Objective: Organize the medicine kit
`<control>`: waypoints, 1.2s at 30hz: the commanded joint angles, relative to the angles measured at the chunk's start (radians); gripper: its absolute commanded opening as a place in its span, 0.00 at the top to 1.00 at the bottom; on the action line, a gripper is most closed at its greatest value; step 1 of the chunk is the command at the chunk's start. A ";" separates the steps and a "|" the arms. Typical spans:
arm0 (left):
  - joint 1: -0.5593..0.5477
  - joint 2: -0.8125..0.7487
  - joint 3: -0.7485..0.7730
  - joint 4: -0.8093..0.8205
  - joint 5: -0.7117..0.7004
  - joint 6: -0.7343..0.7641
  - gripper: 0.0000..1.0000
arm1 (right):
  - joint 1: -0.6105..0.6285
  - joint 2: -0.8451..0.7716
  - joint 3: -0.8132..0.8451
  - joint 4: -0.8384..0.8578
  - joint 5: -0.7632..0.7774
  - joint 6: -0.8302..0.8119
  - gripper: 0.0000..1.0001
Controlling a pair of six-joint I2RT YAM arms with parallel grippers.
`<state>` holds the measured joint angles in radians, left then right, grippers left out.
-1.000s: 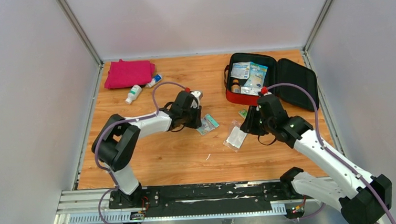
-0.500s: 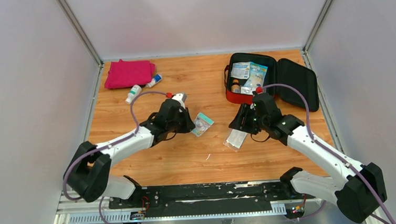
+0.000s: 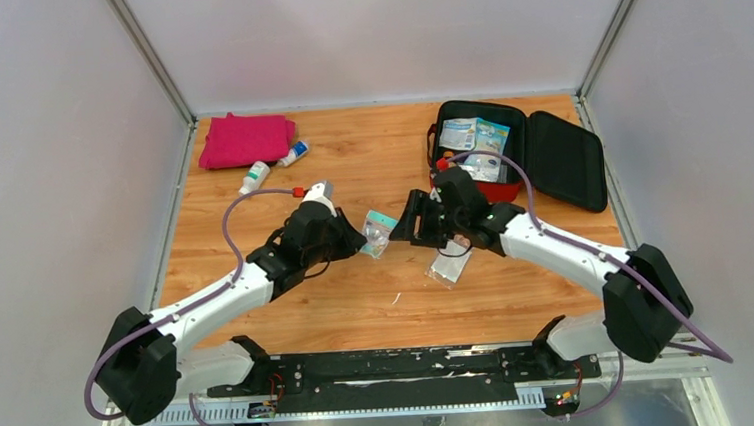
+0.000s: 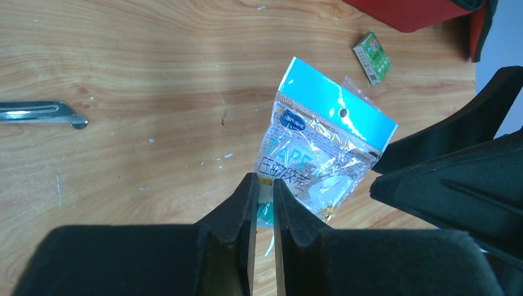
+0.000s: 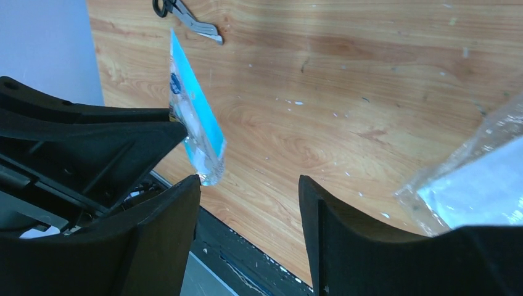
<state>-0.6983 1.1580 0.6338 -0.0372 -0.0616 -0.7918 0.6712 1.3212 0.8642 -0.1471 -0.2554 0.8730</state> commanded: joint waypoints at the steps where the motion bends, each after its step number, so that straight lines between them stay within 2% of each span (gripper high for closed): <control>1: -0.009 -0.014 0.020 -0.033 -0.039 -0.015 1.00 | 0.041 0.070 0.073 0.057 -0.017 0.007 0.35; 7: -0.009 -0.019 0.017 -0.032 -0.035 -0.006 1.00 | 0.058 0.158 0.123 0.059 -0.024 0.007 0.42; 13: -0.009 -0.018 0.019 -0.027 -0.030 0.000 1.00 | 0.067 0.232 0.150 0.061 -0.050 0.011 0.45; 18: -0.009 -0.018 0.017 -0.027 -0.026 0.004 0.99 | 0.070 0.252 0.151 0.085 -0.064 0.016 0.63; 24: -0.009 -0.031 0.023 -0.034 -0.027 0.015 0.83 | 0.071 0.225 0.142 0.088 -0.027 0.006 0.88; 26: -0.009 -0.042 0.031 -0.046 -0.034 0.022 0.73 | 0.068 0.209 0.140 0.080 -0.007 -0.002 0.94; 27: -0.009 -0.049 0.037 -0.057 -0.039 0.026 0.65 | 0.066 0.201 0.141 0.070 0.006 -0.010 0.97; 29: -0.009 -0.065 0.052 -0.093 -0.055 0.042 0.52 | 0.056 0.178 0.145 0.041 0.033 -0.030 1.00; 32: -0.008 -0.100 0.077 -0.150 -0.102 0.065 0.35 | 0.020 0.131 0.148 -0.006 0.075 -0.070 1.00; 36: -0.007 -0.147 0.099 -0.229 -0.169 0.101 0.22 | -0.084 0.051 0.151 -0.061 0.110 -0.126 1.00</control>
<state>-0.7029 1.0592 0.6910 -0.1741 -0.1394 -0.7364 0.6846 1.4590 0.9932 -0.1284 -0.2230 0.8257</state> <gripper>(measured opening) 0.724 0.012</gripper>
